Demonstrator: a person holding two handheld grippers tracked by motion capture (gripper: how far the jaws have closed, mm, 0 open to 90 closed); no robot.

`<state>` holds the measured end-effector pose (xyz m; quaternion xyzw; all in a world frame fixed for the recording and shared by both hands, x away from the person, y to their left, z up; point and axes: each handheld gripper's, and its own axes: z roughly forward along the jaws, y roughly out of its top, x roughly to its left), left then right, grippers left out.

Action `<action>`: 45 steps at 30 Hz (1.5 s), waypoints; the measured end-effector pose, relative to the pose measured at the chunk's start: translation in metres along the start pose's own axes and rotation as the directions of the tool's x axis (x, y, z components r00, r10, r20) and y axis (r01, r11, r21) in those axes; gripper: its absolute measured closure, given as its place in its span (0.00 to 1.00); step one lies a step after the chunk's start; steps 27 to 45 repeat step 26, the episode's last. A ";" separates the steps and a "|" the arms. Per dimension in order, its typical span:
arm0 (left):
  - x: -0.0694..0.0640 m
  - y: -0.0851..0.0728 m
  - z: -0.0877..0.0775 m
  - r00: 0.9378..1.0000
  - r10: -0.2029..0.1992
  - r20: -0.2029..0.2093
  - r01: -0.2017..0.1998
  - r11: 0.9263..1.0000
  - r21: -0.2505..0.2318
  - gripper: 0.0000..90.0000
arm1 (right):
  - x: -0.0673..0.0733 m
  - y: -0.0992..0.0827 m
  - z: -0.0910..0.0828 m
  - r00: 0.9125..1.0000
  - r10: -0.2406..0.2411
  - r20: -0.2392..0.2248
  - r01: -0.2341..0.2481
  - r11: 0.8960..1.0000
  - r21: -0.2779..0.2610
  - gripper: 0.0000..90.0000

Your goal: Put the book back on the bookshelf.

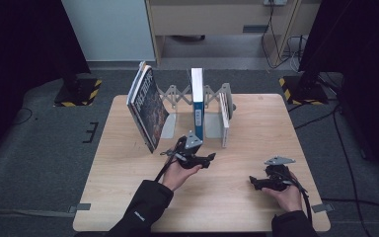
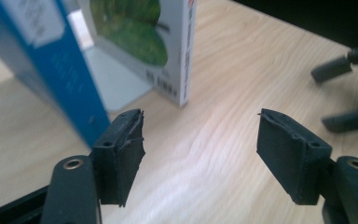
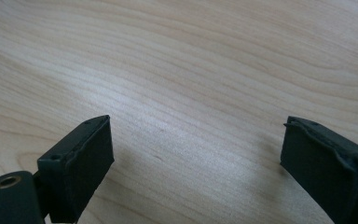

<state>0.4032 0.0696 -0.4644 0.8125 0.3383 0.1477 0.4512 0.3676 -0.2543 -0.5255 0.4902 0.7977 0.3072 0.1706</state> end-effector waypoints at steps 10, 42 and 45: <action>0.021 -0.045 -0.035 0.999 -0.053 0.012 0.052 0.996 0.069 0.26 | 0.000 0.001 -0.005 1.000 0.019 0.010 -0.018 1.000 -0.007 0.10; 0.074 -0.108 -0.088 0.988 -0.117 -0.101 0.135 0.970 0.204 0.17 | -0.003 -0.001 -0.009 0.999 0.038 0.028 -0.038 0.999 0.005 0.09; 0.074 -0.108 -0.088 0.988 -0.117 -0.101 0.135 0.970 0.204 0.17 | -0.003 -0.001 -0.009 0.999 0.038 0.028 -0.038 0.999 0.005 0.09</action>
